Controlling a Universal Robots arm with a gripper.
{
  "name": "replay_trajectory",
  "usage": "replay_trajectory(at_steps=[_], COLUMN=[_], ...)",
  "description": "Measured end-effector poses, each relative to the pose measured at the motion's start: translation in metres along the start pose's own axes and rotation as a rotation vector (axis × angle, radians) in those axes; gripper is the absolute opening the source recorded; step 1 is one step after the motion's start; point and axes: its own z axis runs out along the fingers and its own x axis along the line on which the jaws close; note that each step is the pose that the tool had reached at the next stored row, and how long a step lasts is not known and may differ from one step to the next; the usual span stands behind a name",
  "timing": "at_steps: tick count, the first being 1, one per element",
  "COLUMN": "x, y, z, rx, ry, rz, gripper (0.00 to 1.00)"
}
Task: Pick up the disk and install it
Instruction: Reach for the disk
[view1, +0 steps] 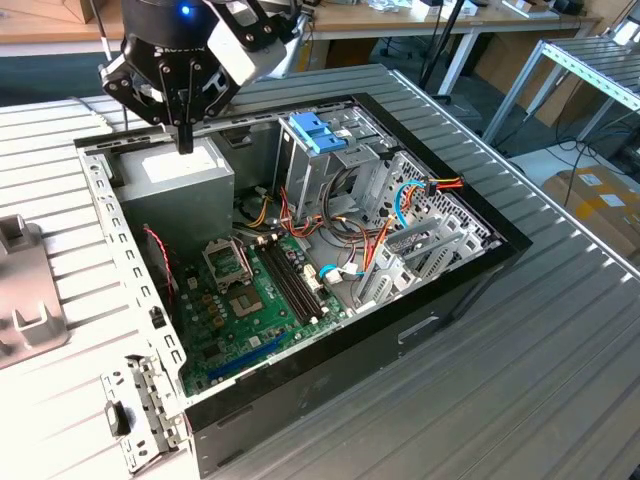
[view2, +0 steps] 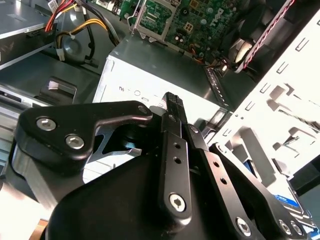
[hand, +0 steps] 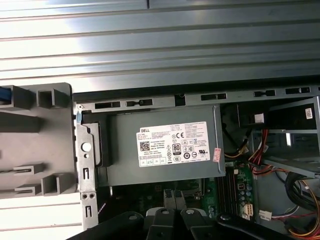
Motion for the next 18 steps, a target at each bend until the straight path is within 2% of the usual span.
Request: replay_trajectory(at_steps=[18], x=[0.0122], y=[-0.001], z=[-0.0003], rx=[0.0], ry=[0.0], rz=[0.0], gripper=[0.11])
